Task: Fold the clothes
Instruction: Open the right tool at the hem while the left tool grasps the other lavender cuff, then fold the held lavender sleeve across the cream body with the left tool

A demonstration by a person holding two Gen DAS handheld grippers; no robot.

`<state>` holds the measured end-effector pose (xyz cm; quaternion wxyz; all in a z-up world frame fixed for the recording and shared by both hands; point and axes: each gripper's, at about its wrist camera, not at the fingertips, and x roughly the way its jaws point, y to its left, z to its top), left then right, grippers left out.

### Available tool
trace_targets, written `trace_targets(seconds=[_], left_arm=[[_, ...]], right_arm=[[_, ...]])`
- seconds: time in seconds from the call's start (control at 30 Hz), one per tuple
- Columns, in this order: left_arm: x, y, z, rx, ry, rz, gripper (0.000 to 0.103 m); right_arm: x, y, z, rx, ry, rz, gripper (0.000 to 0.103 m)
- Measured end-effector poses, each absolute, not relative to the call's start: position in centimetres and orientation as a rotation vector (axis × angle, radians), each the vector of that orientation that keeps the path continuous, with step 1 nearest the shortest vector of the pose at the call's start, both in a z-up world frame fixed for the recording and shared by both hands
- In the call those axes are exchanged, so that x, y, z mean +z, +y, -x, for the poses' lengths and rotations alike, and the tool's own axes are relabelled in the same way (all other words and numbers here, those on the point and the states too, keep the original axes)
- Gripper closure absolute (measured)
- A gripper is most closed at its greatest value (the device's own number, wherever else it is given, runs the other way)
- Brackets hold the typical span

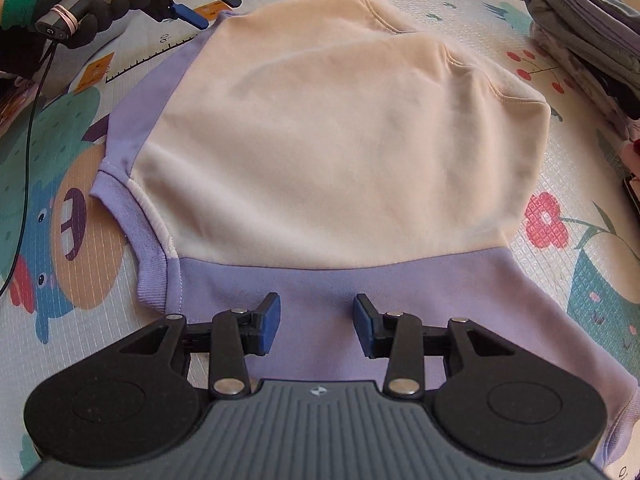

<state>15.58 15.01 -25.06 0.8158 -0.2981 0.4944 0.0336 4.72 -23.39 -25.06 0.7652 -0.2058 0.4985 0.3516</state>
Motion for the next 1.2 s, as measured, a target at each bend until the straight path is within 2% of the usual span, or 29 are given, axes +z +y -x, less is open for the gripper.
trace_targets(seconds=[0.03, 0.1, 0.23, 0.33, 0.47, 0.5, 0.63, 0.7, 0.93, 1.1, 1.2], left_arm=[[-25.0, 14.4, -15.8, 0.064, 1.06, 0.6, 0.094], [-24.4, 13.4, -15.9, 0.048, 1.049, 0.544, 0.097], [-21.2, 10.5, -14.4, -0.017, 0.949, 0.424, 0.099], [-19.0, 5.4, -13.5, -0.125, 0.896, 0.241, 0.099], [-19.6, -3.3, -12.0, -0.287, 0.897, -0.044, 0.099], [-20.4, -5.2, -11.7, -0.318, 0.91, -0.109, 0.098], [-22.4, -7.7, -10.9, -0.532, 1.035, -0.112, 0.08], [-21.8, -5.5, -12.1, -0.505, 1.017, -0.043, 0.073], [-19.1, 3.3, -16.5, -0.355, 0.914, 0.215, 0.073], [-21.3, 5.7, -19.9, -0.297, 0.963, 0.294, 0.073], [-22.9, 6.7, -21.8, -0.289, 0.997, 0.325, 0.066]], right_arm=[[-24.9, -23.4, -4.5, 0.765, 1.062, 0.456, 0.062], [-24.5, -23.4, -4.4, 0.774, 1.034, 0.45, 0.062], [-24.5, -22.7, -4.8, 0.799, 1.03, 0.446, 0.062], [-24.7, -22.2, -5.0, 0.822, 1.04, 0.448, 0.062], [-24.8, -21.9, -5.2, 0.823, 1.046, 0.445, 0.06], [-24.8, -21.9, -5.2, 0.821, 1.048, 0.443, 0.06], [-25.3, -22.2, -4.9, 0.815, 1.065, 0.443, 0.059], [-25.5, -22.4, -4.7, 0.819, 1.067, 0.438, 0.057], [-25.9, -22.3, -5.0, 0.832, 1.061, 0.423, 0.055], [-26.1, -22.2, -5.0, 0.834, 1.06, 0.426, 0.05], [-26.2, -22.2, -5.2, 0.832, 1.064, 0.415, 0.049]])
